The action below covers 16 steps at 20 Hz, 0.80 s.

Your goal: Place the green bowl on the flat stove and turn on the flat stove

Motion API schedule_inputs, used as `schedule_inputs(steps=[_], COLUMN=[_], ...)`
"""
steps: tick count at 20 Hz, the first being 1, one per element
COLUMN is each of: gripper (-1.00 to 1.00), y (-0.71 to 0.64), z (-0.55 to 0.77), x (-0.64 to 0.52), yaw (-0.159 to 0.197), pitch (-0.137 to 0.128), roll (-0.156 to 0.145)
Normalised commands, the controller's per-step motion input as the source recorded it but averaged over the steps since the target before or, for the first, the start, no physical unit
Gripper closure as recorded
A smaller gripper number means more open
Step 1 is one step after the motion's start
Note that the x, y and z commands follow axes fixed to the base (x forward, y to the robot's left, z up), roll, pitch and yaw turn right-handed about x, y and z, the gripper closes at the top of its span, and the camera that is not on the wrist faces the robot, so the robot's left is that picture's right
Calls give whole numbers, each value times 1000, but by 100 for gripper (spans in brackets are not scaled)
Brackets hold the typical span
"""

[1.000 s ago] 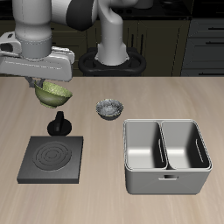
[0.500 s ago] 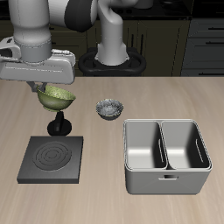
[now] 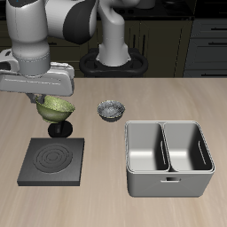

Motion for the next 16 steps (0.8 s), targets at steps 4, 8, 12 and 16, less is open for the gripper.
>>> schedule_inputs(steps=[4,8,12,16], gripper=[100,100,100,100], y=[12,54,94,22], z=[-242,-158,-257,-257], x=[42,17,12,1], yaw=[14,7,11,-17], pitch=[9,7,13,22], roll=[4,6,4,-1])
